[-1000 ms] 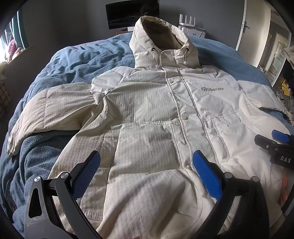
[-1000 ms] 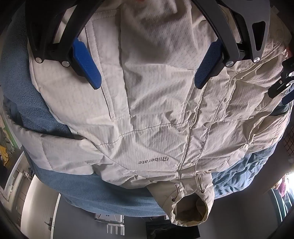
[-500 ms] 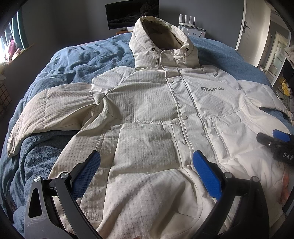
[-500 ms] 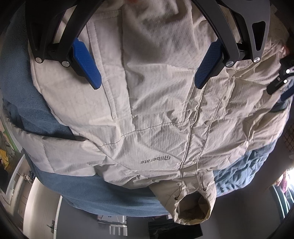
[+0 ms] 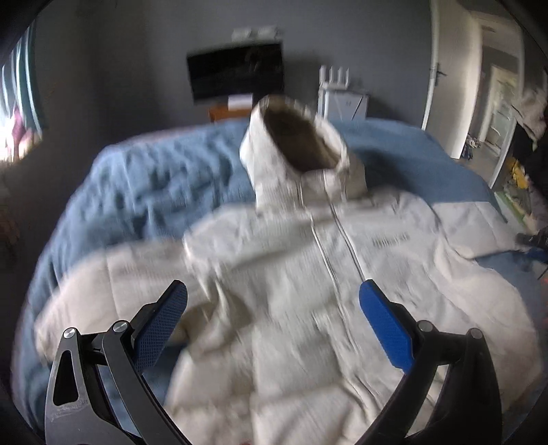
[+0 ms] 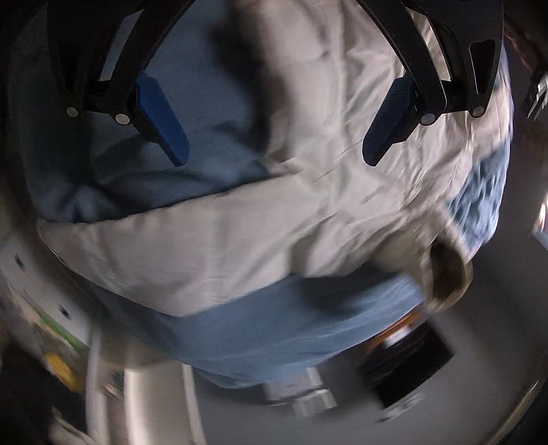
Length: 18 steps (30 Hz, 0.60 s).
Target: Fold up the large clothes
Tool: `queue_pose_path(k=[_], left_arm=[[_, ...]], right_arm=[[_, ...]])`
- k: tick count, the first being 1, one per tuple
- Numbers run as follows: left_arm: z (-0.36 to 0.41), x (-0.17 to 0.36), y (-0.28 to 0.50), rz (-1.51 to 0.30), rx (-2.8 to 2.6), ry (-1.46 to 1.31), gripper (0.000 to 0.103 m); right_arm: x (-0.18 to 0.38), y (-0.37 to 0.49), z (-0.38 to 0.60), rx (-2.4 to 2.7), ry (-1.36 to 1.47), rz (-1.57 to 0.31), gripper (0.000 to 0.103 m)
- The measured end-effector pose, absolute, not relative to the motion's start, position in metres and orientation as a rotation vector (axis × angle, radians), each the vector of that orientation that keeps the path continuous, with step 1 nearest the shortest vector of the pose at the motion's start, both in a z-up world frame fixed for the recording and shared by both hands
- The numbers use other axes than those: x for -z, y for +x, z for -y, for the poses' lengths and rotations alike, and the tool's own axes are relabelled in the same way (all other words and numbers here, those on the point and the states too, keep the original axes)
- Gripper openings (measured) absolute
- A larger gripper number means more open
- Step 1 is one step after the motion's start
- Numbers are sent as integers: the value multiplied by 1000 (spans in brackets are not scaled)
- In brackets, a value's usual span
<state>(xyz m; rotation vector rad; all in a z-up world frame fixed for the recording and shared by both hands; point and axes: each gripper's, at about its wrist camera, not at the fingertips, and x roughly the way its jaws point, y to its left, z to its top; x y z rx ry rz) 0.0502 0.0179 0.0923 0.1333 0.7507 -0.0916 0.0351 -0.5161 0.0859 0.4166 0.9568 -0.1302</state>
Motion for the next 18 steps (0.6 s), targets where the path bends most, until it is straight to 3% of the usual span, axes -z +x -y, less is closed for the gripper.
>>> queue_pose_path(k=[5,13,14,16,18], left_arm=[[-19,-71,82,-787,116,150,97],[-36,12,99,-944,89,67,96],[-38,20,101,-968,82,63,96],[-42,31,103,-1005,92,31,96],[-45,36,103,-1023,92,15,95]], right_arm=[[-63,27,603,251,643,-926,97],[-13,23,674,266,908,-905,96],[-10,24,677,260,917,-890,95],[-6,30,682,265,921,-866,75],[-2,36,692,283,932,-843,68]])
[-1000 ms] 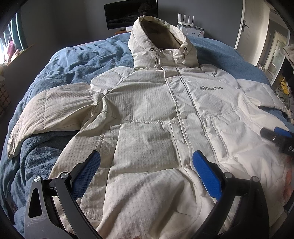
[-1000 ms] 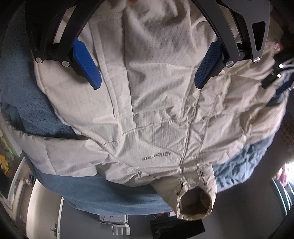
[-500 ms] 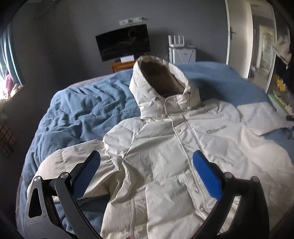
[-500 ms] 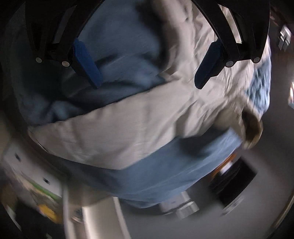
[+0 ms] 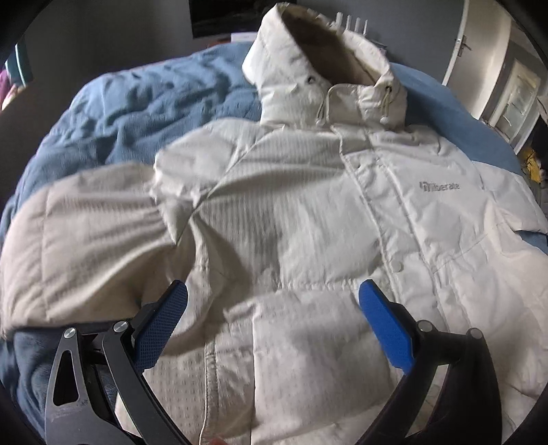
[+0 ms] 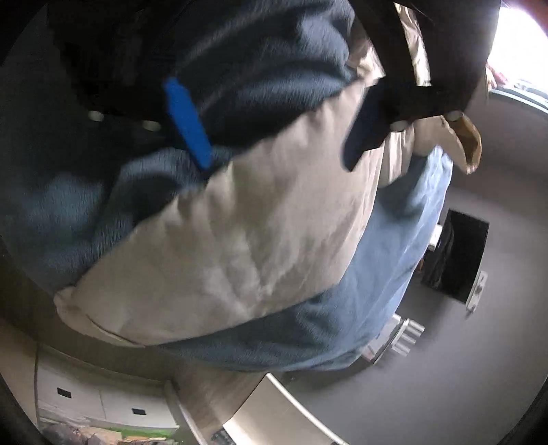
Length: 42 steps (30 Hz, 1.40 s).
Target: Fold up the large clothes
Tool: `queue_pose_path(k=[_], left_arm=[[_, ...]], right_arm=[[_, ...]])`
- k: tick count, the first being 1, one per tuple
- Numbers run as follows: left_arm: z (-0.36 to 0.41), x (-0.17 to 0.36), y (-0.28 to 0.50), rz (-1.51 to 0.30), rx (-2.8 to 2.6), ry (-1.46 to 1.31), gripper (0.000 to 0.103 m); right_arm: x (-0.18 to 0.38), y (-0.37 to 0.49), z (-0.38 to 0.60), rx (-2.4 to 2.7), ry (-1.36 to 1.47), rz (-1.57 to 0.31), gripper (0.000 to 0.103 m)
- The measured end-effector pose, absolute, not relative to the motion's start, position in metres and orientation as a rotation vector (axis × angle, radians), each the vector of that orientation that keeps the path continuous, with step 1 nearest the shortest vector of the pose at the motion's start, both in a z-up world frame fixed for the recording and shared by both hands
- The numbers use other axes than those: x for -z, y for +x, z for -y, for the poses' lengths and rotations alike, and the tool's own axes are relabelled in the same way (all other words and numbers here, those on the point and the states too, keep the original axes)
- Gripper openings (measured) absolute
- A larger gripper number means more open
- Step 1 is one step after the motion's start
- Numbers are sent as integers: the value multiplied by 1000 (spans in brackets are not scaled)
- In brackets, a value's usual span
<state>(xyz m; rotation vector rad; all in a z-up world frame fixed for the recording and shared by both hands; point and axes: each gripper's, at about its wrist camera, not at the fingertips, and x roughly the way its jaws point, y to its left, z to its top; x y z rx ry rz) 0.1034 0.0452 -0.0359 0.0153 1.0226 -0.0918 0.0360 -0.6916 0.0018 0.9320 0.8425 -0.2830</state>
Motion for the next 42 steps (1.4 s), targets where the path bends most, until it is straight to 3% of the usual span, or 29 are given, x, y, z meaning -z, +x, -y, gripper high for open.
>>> queue_pose_path(k=[2,3,4,7,14,21,26,29,35,36,38,39,40,42], left_arm=[[-49,39,105,-1035,109,-12,94],[-52,40,105,-1036,122,-32,93],[-54,40,105,-1036,131,-52,92],[-57,43,107,-1043,144,-88,87],[-58,46,106,-1022,118,-76,83],[-59,50,103,-1020,117,-61,83],[-58,51,98,-1008,113,-51,83],[-57,50,95,-998,116,-40,83],[-51,45,90,-960,148,-20,83],[-49,41,88,-939,159,-17,87],[-44,30,85,-893,171,-1,92],[-42,27,86,-886,172,7,92],[-37,21,88,-884,184,21,92],[-25,11,92,-885,197,59,92]], right_arm=[[1,40,702,317,931,-821,57],[0,43,704,338,926,-811,40],[-3,45,707,367,913,-797,30],[-33,45,694,399,801,-735,22],[-146,52,594,259,456,-513,18],[-198,72,444,18,194,-491,18],[-174,83,354,-131,127,-556,18],[-133,84,304,-214,106,-665,18],[-57,96,270,-334,92,-892,18],[-49,98,269,-356,87,-948,19],[-39,94,270,-395,94,-1009,23],[-39,87,276,-423,111,-1030,40],[-42,80,283,-438,126,-1035,69],[-50,62,303,-454,154,-1023,82]])
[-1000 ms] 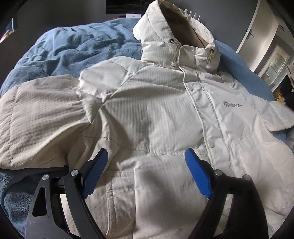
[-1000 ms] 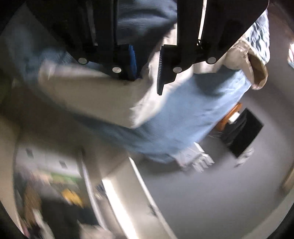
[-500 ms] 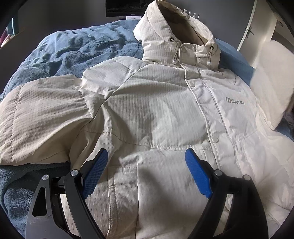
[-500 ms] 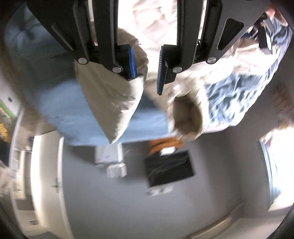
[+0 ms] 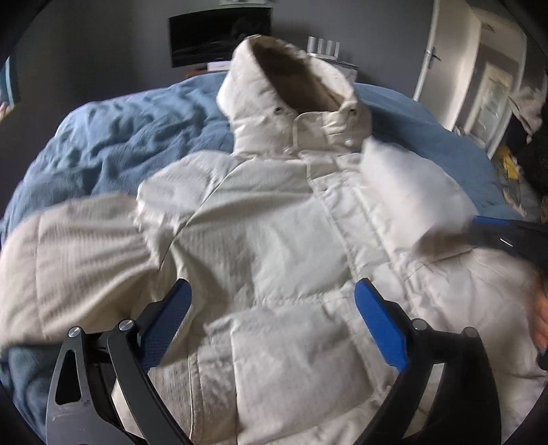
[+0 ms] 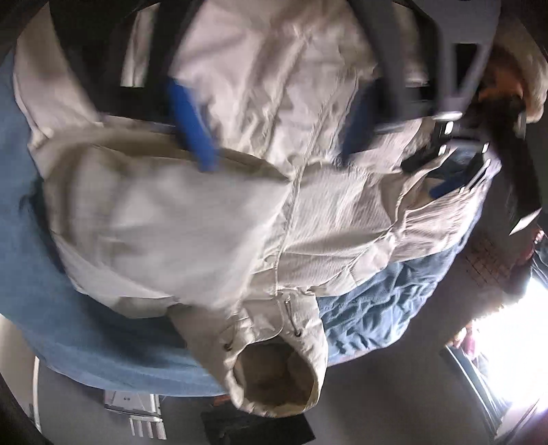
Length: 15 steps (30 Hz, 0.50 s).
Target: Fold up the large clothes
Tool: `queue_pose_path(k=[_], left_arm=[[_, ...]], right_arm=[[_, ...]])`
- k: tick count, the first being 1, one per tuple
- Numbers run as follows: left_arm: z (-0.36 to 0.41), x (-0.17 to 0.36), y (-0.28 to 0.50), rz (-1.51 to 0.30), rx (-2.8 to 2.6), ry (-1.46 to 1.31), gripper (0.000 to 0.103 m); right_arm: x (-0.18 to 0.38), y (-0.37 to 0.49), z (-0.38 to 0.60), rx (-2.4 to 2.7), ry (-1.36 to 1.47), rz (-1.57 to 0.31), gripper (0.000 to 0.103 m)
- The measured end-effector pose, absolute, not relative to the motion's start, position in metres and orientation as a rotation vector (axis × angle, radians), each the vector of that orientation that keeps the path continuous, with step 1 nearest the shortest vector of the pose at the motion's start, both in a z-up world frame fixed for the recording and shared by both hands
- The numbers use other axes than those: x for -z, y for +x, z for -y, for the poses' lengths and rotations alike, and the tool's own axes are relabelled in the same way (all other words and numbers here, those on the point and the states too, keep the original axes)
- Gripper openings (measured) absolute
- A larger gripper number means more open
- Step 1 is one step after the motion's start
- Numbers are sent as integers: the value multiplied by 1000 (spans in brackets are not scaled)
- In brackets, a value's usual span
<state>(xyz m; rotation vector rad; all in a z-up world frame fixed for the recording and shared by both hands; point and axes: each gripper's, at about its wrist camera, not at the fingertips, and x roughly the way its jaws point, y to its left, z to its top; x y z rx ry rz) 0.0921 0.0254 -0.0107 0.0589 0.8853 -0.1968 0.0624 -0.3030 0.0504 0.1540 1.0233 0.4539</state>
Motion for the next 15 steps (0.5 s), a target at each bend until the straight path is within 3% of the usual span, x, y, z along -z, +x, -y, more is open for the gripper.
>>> queue_pose_path(k=[7,15], left_arm=[[48,-30,115,-841,331,190,94],[179,15,134,-887,534,342,94]], right_arm=[[-79,64,396,-133,189,-837,86],[-55,54,459,255,295,-674,90]])
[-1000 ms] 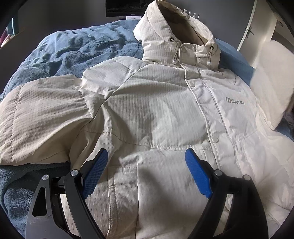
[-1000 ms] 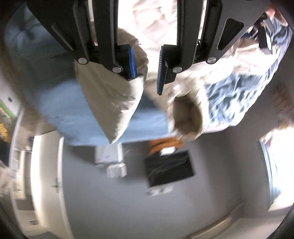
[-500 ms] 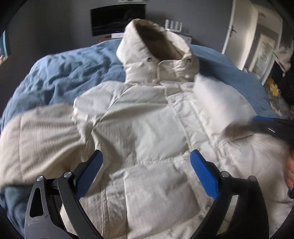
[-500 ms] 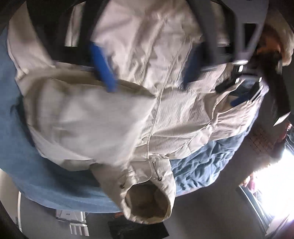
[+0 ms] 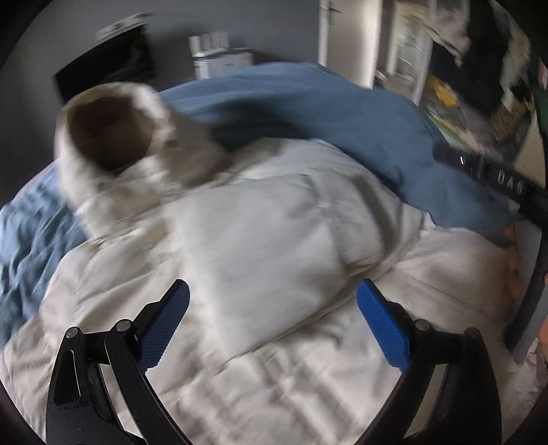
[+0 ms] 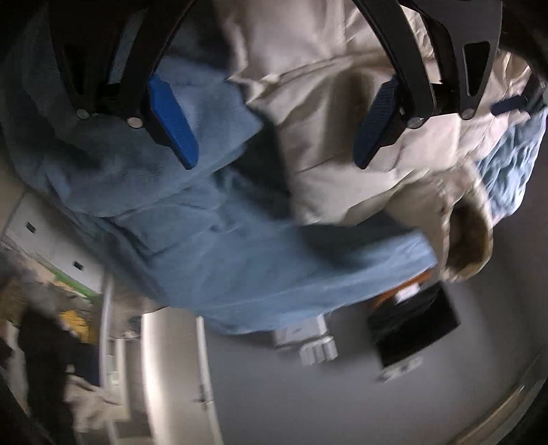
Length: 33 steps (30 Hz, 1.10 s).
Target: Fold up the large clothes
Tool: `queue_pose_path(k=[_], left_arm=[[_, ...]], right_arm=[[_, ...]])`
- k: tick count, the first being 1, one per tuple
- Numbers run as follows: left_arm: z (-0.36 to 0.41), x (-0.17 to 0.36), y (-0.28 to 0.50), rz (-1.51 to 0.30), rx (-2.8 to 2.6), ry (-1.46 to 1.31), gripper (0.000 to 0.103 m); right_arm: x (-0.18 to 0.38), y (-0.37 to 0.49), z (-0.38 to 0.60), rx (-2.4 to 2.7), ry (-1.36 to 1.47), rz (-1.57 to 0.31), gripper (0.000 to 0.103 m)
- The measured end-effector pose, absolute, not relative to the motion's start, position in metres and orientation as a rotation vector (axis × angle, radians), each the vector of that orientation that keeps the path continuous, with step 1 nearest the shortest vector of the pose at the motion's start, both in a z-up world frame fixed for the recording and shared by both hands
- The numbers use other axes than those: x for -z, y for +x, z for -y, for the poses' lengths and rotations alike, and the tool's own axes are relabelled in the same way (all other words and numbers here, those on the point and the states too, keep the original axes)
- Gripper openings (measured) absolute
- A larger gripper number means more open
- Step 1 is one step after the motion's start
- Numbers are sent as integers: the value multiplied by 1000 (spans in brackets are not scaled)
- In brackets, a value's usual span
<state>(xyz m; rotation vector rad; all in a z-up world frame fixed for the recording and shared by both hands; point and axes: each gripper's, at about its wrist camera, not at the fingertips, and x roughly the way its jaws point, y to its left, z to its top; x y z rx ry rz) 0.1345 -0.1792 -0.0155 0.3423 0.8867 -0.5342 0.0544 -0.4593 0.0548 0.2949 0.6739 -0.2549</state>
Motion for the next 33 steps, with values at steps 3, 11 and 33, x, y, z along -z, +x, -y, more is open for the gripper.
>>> queue_pose_path(k=[3,11,33], left_arm=[[209,38,137,-888,547,435,90],[215,71,142,-919,506,528,29],[-13,28,101,-914,227,-207,16]], right_arm=[[-48,52,470,255,343,-664,90],[-41,67,455,165,310,-665,91],[-15,88,399,-137,203,-792,91]])
